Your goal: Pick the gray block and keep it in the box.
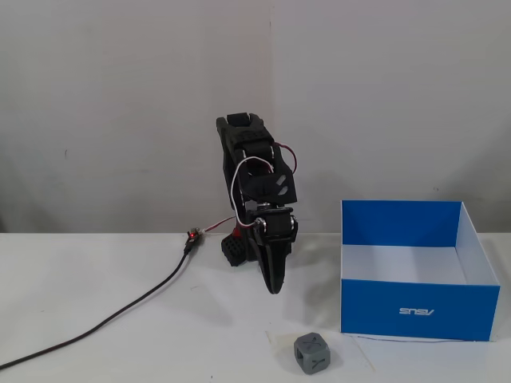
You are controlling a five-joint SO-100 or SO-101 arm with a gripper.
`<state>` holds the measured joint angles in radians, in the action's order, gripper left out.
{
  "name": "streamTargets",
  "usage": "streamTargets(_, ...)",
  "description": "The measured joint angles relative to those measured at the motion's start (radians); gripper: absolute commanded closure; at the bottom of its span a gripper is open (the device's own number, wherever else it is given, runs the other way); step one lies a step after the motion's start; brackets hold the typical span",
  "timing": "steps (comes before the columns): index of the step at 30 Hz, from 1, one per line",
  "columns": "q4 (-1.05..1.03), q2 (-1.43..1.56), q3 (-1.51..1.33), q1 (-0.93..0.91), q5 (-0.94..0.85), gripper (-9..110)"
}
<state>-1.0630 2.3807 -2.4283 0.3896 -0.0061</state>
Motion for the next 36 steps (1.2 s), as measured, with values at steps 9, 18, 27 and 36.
streamTargets(9, 0.008, -0.201, 0.135, 0.038, 0.0, 93)
streamTargets(18, 0.014, -0.356, 0.212, 0.075, 0.0, 80)
streamTargets(27, 0.014, -0.529, 0.291, 0.087, 0.0, 78)
streamTargets(36, 0.044, -0.686, 0.383, 0.087, 0.0, 77)
